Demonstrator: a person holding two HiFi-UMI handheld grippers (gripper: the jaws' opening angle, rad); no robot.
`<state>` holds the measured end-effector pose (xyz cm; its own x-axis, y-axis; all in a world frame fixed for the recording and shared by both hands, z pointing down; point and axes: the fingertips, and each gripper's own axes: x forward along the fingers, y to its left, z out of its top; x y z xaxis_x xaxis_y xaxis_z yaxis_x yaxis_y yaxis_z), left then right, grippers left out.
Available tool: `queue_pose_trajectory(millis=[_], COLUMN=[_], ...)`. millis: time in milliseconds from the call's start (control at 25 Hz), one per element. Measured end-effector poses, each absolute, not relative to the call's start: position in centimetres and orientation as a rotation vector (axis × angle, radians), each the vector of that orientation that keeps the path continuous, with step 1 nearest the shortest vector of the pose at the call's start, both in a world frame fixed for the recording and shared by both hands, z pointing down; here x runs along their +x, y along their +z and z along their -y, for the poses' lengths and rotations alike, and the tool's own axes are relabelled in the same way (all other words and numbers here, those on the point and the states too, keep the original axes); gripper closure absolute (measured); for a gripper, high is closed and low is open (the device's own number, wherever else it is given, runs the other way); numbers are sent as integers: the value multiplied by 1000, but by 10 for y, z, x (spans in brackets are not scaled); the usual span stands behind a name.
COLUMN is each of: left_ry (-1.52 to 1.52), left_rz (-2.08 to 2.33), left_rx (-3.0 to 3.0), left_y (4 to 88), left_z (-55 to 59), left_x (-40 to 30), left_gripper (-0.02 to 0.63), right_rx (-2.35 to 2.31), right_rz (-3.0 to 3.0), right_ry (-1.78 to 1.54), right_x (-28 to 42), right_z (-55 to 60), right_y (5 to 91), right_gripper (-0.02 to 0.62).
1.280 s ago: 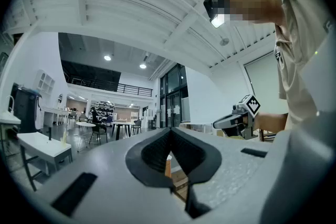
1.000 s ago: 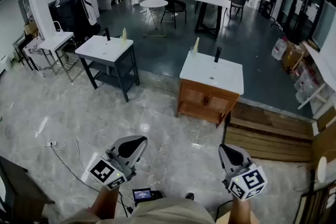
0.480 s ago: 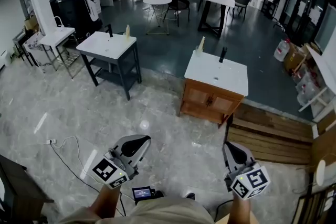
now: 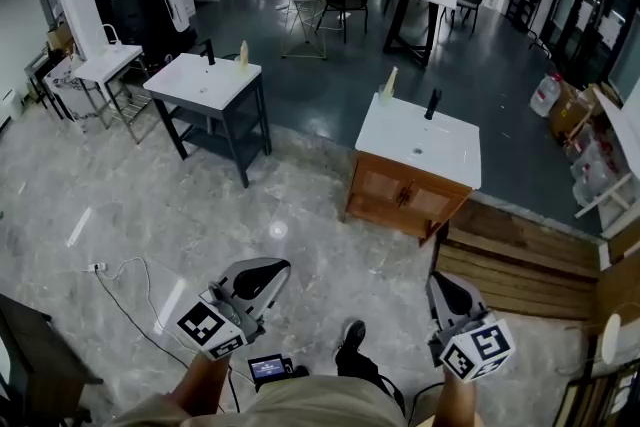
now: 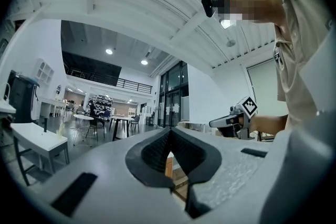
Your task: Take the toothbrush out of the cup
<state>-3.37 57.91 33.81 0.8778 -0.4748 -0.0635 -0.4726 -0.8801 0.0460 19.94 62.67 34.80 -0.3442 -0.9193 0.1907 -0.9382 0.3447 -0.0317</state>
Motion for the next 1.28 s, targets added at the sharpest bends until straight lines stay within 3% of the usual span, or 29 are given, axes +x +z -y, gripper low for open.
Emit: queue_pose_trajectory(millis=[760, 1280], left_ry=[-47, -23], left_rz=[971, 988], left_rx=[2982, 2965], left_y=[329, 336], left_z=[-346, -219], left_x=[127, 154], left_gripper=[600, 600], right_rx=[1509, 1507], right_rz=[2637, 2631], right_ry=[212, 278], right_x=[358, 389], right_z=[-351, -232], right_y=[366, 383], right_gripper=[591, 591])
